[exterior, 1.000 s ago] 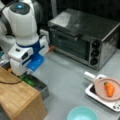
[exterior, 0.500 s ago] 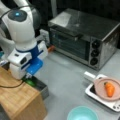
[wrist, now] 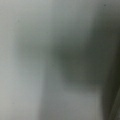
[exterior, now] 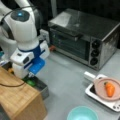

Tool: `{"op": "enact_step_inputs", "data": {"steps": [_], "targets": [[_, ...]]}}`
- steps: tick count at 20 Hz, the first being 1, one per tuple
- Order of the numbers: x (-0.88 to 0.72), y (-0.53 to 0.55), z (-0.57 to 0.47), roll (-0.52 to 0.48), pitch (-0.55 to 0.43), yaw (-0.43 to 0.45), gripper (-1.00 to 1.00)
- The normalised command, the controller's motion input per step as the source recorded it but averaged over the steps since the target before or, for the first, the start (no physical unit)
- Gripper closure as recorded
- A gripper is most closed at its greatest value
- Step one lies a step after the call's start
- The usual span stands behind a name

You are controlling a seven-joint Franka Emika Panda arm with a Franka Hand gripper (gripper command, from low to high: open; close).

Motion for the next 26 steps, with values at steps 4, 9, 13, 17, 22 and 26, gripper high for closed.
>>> {"op": "enact_step_inputs", "data": {"steps": [4,9,13,17,22,26], "targets": [[-0.08,0.4,-0.08,0.05,-0.08,-0.232,-1.0],[-0.05,0.46,-0.06,0.048,-0.085,-0.192,-1.0],[-0.05,0.39,-0.05,0.05,-0.075,-0.168,-1.0],[-0.05,0.3,-0.05,0.06,-0.081,-0.164,-1.0],[-0.03,0.16,-0.06,0.081,-0.09,-0.135,-1.0],[0.01,0.0,-0.09,0.071,-0.096,-0.07,-1.0]]}}
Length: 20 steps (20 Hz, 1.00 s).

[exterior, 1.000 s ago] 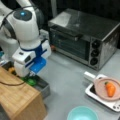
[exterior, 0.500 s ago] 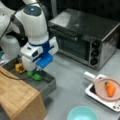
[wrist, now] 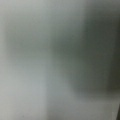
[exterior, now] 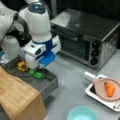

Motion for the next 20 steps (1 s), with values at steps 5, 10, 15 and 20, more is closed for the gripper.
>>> {"op": "enact_step_inputs", "data": {"steps": [5,10,15,20], "targets": [[0.06,-0.24,-0.06,0.057,-0.079,0.041,-1.0],[0.1,-0.4,0.0,0.031,-0.034,0.146,-1.0],[0.16,-0.32,0.05,-0.02,0.023,0.15,-1.0],[0.2,-0.14,0.13,-0.059,0.091,0.125,-1.0]]}}
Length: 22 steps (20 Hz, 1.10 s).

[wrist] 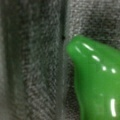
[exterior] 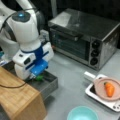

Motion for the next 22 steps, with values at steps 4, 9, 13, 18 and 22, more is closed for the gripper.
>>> {"op": "enact_step_inputs", "data": {"steps": [4,9,13,18,22], "targets": [[0.21,-0.05,0.21,-0.094,0.135,0.103,-1.0],[0.18,0.01,0.28,-0.082,0.183,0.077,-1.0],[0.19,0.06,0.36,-0.024,0.202,0.073,-1.0],[0.28,0.15,0.34,0.004,0.179,0.056,-1.0],[0.55,0.33,0.31,0.019,0.196,-0.06,-1.0]]}}
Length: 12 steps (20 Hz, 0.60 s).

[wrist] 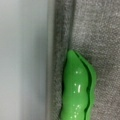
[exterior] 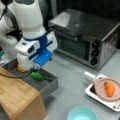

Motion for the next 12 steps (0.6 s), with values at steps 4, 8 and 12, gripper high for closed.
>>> {"op": "enact_step_inputs", "data": {"steps": [4,8,12], "targets": [[0.81,0.32,0.21,0.032,0.198,-0.17,-1.0],[0.78,0.17,0.19,0.054,0.232,-0.174,-1.0],[0.49,0.07,0.2,0.107,0.263,-0.114,-1.0]]}}
